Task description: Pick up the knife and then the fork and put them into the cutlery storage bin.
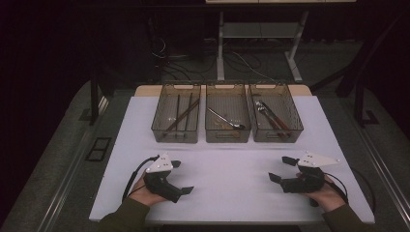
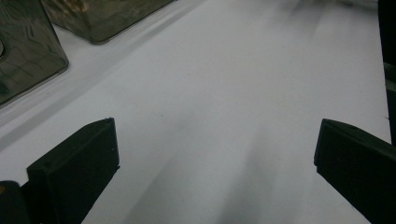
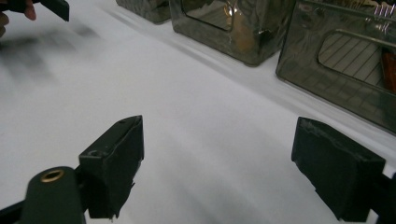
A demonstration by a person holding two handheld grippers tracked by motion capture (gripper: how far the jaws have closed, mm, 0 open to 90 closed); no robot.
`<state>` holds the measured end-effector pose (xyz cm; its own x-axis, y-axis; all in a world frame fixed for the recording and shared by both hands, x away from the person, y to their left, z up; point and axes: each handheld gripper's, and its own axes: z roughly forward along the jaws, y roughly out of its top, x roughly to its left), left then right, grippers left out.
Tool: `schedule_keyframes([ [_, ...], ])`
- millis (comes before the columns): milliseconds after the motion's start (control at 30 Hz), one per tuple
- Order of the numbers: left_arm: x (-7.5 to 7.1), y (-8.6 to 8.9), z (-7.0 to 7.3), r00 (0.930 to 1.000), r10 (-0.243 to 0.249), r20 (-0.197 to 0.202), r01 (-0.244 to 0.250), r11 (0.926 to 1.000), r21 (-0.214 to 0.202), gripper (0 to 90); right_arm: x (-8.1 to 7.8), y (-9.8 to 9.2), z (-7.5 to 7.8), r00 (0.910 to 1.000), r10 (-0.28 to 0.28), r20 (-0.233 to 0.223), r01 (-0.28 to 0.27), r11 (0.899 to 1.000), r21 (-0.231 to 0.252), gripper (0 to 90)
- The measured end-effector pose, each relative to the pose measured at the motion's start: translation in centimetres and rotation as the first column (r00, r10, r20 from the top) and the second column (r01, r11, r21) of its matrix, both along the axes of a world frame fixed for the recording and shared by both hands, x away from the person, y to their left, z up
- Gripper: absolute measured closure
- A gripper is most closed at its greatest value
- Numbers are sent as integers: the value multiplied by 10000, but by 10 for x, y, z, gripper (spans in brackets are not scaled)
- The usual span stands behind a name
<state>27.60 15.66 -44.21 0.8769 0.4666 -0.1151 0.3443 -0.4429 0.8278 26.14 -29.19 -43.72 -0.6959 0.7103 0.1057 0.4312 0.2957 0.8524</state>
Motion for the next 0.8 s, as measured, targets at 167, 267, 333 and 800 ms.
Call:
schedule_keyframes([
  [167,0,0,0,10000,-14,16,14,10000,3,0,-4,-1,-5,9999,2,-159,-3,10000,-99,171],
  [267,-1,0,0,10000,-23,19,23,10000,11,0,-5,-1,-6,9998,38,-212,-42,9998,-191,171],
  [333,-1,0,1,10000,-20,31,20,10000,10,0,-5,-1,-7,9998,46,-186,-50,9997,-246,171],
  [800,-1,0,1,10000,-29,26,29,10000,21,0,-6,0,-7,9998,130,-173,-137,9990,-427,170],
])
